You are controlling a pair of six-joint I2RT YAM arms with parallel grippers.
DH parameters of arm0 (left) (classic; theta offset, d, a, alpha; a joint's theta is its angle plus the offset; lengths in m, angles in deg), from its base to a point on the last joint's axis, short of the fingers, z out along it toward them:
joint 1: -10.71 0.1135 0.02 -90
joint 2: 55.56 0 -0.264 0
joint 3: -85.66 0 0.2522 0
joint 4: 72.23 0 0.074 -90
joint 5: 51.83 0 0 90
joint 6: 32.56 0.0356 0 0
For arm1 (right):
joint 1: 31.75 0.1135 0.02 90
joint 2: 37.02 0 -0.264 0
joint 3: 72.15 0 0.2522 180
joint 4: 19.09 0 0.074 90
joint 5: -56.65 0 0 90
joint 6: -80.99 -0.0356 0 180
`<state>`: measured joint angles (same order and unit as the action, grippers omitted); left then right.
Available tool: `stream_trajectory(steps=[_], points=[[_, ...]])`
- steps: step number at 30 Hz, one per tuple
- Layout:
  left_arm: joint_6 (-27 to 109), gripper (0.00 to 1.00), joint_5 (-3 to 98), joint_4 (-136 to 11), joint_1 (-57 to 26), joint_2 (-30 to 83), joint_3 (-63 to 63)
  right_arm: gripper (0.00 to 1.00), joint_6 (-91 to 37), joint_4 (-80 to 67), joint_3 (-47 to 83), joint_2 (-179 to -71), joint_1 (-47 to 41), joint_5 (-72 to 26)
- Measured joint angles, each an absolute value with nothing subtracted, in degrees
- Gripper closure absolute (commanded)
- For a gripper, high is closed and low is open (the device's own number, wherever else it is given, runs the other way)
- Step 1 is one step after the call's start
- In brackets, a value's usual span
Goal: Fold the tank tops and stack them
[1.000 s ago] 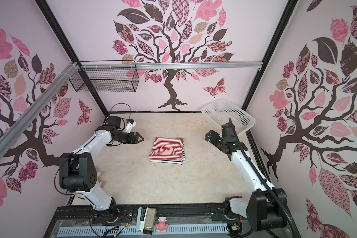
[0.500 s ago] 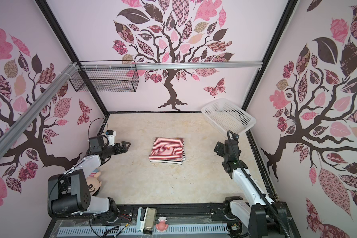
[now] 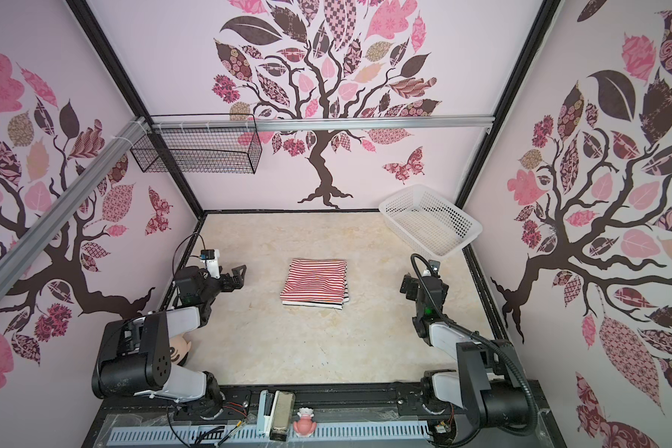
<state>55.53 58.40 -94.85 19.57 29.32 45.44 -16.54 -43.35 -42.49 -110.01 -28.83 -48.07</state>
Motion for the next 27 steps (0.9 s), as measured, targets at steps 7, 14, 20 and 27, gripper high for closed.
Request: stream_trajectory(steps=[7,14,20,27], points=[[57.0,0.02,49.8,-106.8,14.7,32.9,49.4,0.0,-13.9,-57.7,-43.5,-115.1,-28.8,-45.9],[57.1,0.02,46.3,-107.6,14.6,34.2,50.8,0.0,-12.6,-67.3,-43.7,-126.3,-28.8,-44.2],[57.1,0.02,45.7,-108.1,14.6,34.2,50.8,0.0,-12.4,-69.6,-43.0,-126.6,-28.8,-44.0],[57.1,0.02,45.7,-108.1,14.6,34.2,50.8,0.0,-12.4,-69.8,-43.0,-126.6,-28.8,-44.0]])
